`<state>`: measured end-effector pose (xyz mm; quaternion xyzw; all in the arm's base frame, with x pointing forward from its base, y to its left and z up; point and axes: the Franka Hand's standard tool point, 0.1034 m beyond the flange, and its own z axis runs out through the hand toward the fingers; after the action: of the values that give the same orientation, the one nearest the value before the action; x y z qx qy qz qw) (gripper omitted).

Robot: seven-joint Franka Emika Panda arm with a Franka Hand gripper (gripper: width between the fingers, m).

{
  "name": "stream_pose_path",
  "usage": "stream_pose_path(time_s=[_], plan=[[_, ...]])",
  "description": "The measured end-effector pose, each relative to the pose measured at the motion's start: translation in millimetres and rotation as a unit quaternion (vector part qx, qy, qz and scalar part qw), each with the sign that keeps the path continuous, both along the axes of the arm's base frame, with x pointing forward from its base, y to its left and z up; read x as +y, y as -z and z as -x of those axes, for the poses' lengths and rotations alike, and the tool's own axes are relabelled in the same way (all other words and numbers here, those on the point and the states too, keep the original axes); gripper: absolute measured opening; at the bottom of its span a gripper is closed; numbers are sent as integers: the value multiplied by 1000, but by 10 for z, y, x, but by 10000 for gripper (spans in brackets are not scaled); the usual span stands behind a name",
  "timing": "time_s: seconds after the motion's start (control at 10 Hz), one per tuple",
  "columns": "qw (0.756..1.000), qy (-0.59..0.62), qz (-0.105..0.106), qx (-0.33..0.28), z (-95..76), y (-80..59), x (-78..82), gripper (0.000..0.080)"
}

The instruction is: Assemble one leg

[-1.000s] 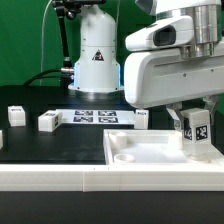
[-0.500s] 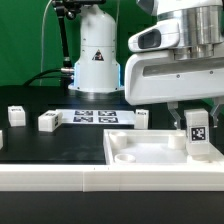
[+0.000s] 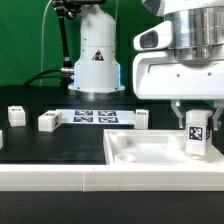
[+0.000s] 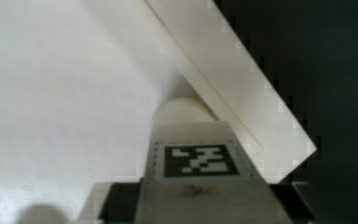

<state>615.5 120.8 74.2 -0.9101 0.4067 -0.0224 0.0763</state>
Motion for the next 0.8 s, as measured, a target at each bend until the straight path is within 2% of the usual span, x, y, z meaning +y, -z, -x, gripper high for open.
stream_pose_path(time_s=[0.3, 0.4, 0.5, 0.6, 0.7, 0.8], plan=[[997, 79, -17, 12, -4, 2, 3, 290], [997, 76, -17, 11, -3, 2, 7, 450], [998, 58, -15, 9, -5, 1, -2, 450], [1000, 14, -10, 2, -11, 0, -33, 576], [1000, -5, -8, 1, -7, 2, -41, 634], [997, -76, 5, 5, 20, 5, -28, 645]])
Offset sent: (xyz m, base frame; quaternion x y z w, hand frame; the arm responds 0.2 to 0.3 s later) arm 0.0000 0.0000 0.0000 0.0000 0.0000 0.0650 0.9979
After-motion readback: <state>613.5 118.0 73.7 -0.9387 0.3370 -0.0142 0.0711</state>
